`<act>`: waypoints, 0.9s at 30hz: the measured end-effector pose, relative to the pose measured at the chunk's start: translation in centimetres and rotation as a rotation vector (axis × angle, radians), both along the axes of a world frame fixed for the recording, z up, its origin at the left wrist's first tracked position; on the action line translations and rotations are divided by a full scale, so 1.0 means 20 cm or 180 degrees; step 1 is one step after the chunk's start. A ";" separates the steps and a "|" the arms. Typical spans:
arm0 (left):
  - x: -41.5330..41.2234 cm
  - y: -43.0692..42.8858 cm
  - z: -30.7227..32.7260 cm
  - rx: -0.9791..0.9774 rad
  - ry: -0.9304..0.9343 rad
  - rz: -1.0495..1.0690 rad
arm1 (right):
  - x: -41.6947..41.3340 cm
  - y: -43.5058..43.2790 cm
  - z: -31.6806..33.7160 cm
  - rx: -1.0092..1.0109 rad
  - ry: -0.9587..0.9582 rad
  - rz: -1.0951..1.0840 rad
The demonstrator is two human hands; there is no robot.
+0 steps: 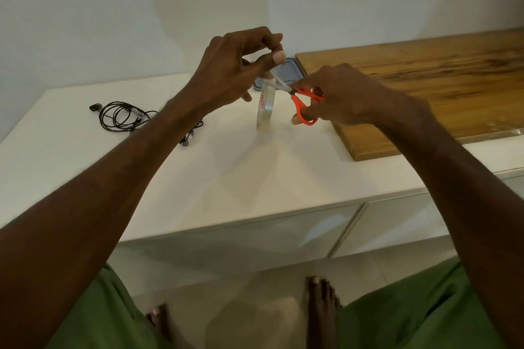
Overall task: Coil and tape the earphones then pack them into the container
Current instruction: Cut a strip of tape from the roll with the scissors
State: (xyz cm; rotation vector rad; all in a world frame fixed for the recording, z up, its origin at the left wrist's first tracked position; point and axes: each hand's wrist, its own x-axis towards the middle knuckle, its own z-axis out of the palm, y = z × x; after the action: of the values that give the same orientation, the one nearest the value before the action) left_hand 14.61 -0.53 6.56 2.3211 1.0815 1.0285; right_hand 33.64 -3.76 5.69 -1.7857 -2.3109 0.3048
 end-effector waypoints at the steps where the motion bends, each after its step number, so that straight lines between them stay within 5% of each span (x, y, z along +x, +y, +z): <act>1: 0.00 0.00 0.00 0.0020 0.0045 0.0018 | 0.00 0.00 0.00 0.0047 -0.0013 -0.0014; 27: 0.02 -0.01 0.01 -0.0189 -0.0036 0.0125 | -0.02 -0.03 0.03 0.0061 0.0217 0.0117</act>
State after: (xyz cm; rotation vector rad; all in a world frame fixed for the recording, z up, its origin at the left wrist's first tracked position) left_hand 14.99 -0.68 6.67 2.2533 1.1420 1.0088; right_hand 33.26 -4.40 6.27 -1.6986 -2.2941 0.3428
